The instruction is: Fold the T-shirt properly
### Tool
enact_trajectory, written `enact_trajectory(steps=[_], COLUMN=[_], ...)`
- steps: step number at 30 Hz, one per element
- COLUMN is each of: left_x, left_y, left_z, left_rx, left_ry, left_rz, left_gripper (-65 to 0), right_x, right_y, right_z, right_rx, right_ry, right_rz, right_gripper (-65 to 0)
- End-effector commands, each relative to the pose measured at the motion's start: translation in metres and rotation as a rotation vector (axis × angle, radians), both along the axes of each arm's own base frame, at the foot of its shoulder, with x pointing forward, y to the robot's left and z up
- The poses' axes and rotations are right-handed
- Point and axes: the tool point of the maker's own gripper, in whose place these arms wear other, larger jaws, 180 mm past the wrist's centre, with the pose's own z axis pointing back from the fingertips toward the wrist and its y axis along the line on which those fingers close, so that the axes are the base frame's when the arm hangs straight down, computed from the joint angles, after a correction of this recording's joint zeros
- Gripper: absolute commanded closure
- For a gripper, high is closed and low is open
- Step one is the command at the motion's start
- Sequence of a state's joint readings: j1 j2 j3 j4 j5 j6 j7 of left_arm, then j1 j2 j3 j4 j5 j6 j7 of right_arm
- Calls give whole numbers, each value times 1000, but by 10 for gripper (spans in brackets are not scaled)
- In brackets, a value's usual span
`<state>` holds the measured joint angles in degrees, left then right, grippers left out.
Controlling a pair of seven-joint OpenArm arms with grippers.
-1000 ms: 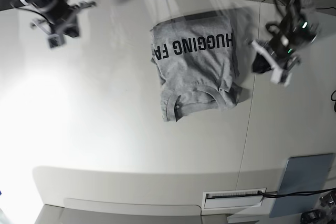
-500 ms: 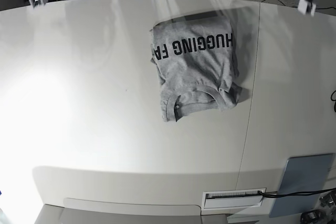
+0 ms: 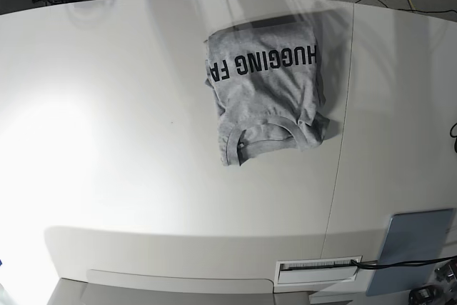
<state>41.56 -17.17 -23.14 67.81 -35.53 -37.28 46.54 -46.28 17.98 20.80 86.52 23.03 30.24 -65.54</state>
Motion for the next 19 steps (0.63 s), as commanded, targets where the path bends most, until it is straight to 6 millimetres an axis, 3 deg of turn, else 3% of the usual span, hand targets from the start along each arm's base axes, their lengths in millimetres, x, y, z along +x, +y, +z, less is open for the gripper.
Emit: enact_trajectory(steps=[1, 5, 13, 17, 19], left_x=[-1, 19, 79, 91, 94], left_y=[6, 9, -14, -29, -38], left_z=[-4, -29, -72, -91, -95], left_rx=[12, 48, 114, 153, 142], left_ry=[-4, -73, -181, -130, -118], left_rz=[3, 57, 118, 134, 152], left_gripper=[-43, -43, -43, -43, -43], right_x=[0, 15, 87, 91, 94], right_y=[-4, 4, 41, 60, 61], right_z=[-7, -50, -118, -138, -141], right_rx=[-3, 37, 114, 138, 141], right_ry=[13, -17, -281, -236, -228], right_rz=[11, 31, 10, -15, -34], right_gripper=[0, 0, 0, 0, 0])
